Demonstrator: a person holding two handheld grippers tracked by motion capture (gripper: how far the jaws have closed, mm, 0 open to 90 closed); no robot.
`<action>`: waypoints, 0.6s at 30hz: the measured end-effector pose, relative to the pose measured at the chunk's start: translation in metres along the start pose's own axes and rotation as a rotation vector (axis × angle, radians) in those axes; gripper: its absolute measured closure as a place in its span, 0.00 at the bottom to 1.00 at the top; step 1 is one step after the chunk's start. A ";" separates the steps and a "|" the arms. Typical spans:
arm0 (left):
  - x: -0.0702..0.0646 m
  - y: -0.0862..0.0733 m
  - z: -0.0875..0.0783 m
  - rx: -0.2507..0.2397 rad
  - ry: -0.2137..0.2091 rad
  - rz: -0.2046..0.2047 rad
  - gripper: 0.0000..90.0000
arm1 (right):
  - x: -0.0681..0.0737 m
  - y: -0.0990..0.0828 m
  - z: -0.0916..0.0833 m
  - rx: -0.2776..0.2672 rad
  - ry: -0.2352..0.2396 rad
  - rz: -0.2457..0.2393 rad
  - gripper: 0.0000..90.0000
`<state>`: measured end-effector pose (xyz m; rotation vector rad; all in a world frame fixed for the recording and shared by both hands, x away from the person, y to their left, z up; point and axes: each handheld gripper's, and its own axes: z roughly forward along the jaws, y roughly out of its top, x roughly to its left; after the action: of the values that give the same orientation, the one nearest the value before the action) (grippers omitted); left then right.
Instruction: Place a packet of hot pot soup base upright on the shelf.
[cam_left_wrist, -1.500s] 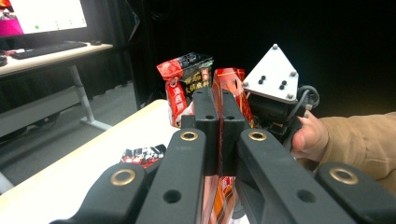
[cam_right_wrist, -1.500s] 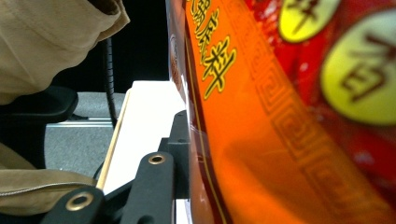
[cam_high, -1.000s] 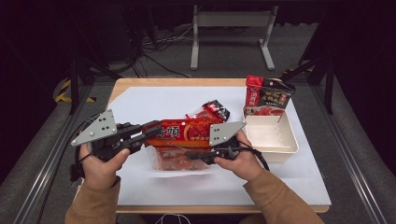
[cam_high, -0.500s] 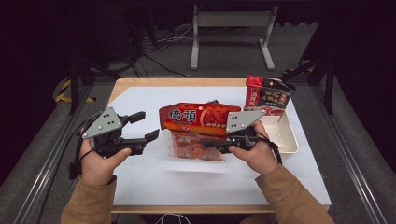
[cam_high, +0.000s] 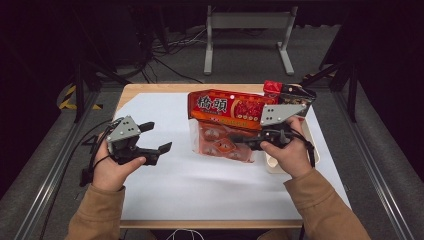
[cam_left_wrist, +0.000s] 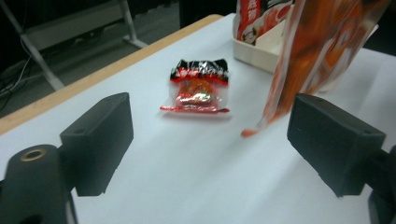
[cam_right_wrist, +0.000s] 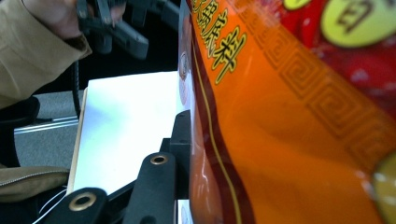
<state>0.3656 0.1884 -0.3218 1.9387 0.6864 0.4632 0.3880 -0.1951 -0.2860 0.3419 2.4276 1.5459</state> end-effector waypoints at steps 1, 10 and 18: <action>0.001 -0.001 0.001 0.003 -0.002 -0.001 0.17 | -0.002 0.001 -0.002 -0.002 -0.005 0.003 0.78; 0.013 -0.013 0.009 0.022 0.007 -0.014 0.15 | -0.016 0.010 -0.019 0.004 -0.069 0.017 0.78; 0.022 -0.023 0.012 0.025 0.009 -0.035 0.15 | -0.031 0.013 -0.037 -0.010 -0.125 0.042 0.78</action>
<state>0.3836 0.2025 -0.3475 1.9462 0.7335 0.4437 0.4060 -0.2313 -0.2571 0.4761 2.3304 1.5059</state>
